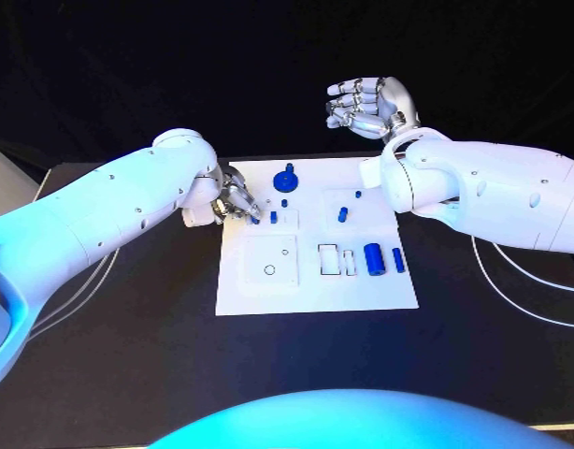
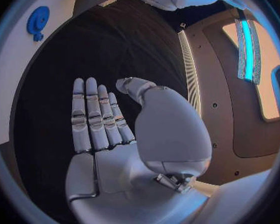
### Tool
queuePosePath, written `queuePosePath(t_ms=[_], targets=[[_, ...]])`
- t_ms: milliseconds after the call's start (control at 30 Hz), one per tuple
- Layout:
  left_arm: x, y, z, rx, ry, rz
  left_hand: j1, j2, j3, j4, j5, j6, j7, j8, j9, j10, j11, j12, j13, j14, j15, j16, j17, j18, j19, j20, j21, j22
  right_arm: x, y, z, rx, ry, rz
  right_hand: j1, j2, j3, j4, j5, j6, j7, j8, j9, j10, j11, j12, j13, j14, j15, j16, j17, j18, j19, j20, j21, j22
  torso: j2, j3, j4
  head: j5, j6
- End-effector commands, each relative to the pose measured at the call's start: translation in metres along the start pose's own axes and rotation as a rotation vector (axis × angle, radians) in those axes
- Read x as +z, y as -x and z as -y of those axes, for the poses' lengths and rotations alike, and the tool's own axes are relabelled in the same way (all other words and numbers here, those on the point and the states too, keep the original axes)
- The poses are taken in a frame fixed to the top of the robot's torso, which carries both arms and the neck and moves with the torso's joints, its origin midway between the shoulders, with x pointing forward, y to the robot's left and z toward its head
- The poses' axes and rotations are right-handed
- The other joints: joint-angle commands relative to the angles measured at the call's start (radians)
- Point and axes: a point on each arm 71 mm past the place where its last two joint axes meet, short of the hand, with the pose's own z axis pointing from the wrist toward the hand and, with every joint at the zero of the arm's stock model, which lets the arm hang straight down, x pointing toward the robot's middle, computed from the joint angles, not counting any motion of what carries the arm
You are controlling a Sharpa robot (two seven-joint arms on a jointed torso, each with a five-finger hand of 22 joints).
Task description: Assemble the parts on the task board
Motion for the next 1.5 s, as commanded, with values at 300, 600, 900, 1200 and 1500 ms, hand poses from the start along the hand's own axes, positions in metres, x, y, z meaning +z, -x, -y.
queuePosePath(t_ms=[300, 600, 900, 1200, 1500], targets=[[0.0017, -0.0041, -0.0007, 0.031, 0.016, -0.022, 0.003, -0.007, 0.102, -0.149, -0.004, -0.006, -0.009, -0.005, 0.011, 0.006, -0.006, 0.005, 0.002, 0.085, -0.002, 0.004, 0.204, -0.009, -0.006, 0.004, -0.010, -0.005, -0.0002, -0.0011, -0.0003, 0.007, 0.008, -0.021, -0.006, 0.000, -0.001, -0.007, 0.008, -0.006, 0.030, -0.005, -0.002, 0.002, 0.002, -0.004, -0.004, -0.001, 0.005, -0.010, -0.002, 0.005, 0.001, 0.007, -0.007, -0.005, 0.000, -0.0006, -0.0004, 0.000, 0.002], [0.0024, -0.0035, -0.0017, 0.028, 0.021, -0.006, -0.017, -0.021, -0.048, -0.050, -0.018, 0.000, -0.018, -0.025, 0.013, -0.003, -0.011, 0.000, -0.007, 0.080, -0.006, -0.001, 0.193, -0.009, -0.005, 0.001, -0.023, -0.014, -0.0004, -0.0012, -0.0001, 0.008, 0.007, -0.023, -0.006, -0.001, -0.001, -0.008, 0.009, -0.006, 0.030, -0.006, -0.002, 0.002, 0.003, -0.005, -0.005, -0.002, 0.005, -0.011, -0.003, 0.004, -0.001, 0.008, -0.008, -0.007, 0.000, -0.0005, 0.0002, -0.001, 0.003], [0.0029, -0.0023, -0.0030, 0.028, 0.028, 0.015, -0.017, -0.024, -0.161, 0.052, -0.027, 0.015, -0.017, -0.043, 0.009, -0.006, -0.010, 0.005, -0.002, 0.080, -0.006, -0.001, 0.193, -0.009, 0.000, 0.000, -0.028, -0.016, -0.0006, -0.0010, 0.0000, 0.009, 0.007, -0.025, -0.006, -0.001, -0.001, -0.008, 0.009, -0.007, 0.030, -0.006, -0.002, 0.001, 0.003, -0.005, -0.007, -0.002, 0.006, -0.013, -0.004, 0.004, -0.001, 0.008, -0.008, -0.008, 0.001, -0.0005, -0.0004, -0.001, 0.004], [0.0033, -0.0023, -0.0042, 0.033, 0.035, 0.019, -0.008, -0.036, -0.220, 0.100, -0.035, 0.023, -0.018, -0.045, 0.012, -0.001, -0.011, 0.011, 0.007, 0.083, -0.006, 0.001, 0.199, -0.010, 0.007, 0.000, -0.027, -0.010, -0.0008, -0.0012, 0.0002, 0.010, 0.006, -0.027, -0.006, -0.001, -0.001, -0.008, 0.009, -0.007, 0.030, -0.006, -0.002, 0.001, 0.003, -0.005, -0.007, -0.002, 0.006, -0.013, -0.004, 0.004, -0.001, 0.008, -0.008, -0.008, 0.000, -0.0010, 0.0002, -0.002, 0.001], [0.0031, -0.0016, -0.0074, 0.034, 0.044, 0.027, 0.001, -0.048, -0.256, 0.125, -0.039, 0.027, -0.020, -0.043, 0.016, 0.004, -0.012, 0.016, 0.013, 0.085, -0.008, 0.003, 0.205, -0.011, 0.012, -0.001, -0.025, -0.005, -0.0010, -0.0010, 0.0005, 0.010, 0.005, -0.028, -0.006, 0.000, -0.001, -0.009, 0.009, -0.008, 0.031, -0.007, -0.003, 0.001, 0.004, -0.005, -0.008, -0.003, 0.006, -0.014, -0.005, 0.004, -0.002, 0.009, -0.008, -0.010, 0.000, -0.0012, 0.0000, -0.001, 0.002]])
